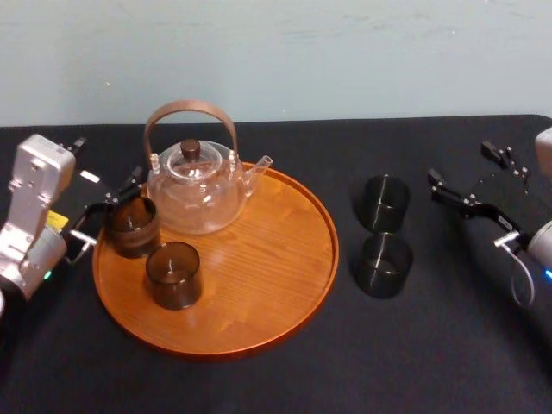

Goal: Pick up the glass from the table and place it on the tray.

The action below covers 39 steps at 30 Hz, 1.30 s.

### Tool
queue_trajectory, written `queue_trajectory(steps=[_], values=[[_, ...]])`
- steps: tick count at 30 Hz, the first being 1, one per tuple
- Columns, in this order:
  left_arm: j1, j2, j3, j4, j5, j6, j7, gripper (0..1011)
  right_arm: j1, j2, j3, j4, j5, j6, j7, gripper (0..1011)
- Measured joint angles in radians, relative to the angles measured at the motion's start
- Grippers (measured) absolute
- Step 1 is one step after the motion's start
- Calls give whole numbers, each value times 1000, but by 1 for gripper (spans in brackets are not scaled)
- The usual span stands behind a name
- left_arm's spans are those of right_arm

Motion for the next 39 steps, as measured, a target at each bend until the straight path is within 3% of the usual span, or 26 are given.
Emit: queue_trajectory(steps=[11, 20, 29, 39], values=[[0, 0, 0, 0, 0, 0, 0, 1001, -124, 68, 62, -121, 64, 62, 84, 1002], [0, 0, 0, 0, 0, 0, 0, 1001, -190, 130, 83, -166, 74, 78, 182, 1002], [0, 0, 0, 0, 0, 0, 0, 1001, -227, 176, 89, -189, 70, 94, 279, 1002], [0, 0, 0, 0, 0, 0, 0, 1001, -229, 184, 79, -195, 49, 106, 353, 1002]])
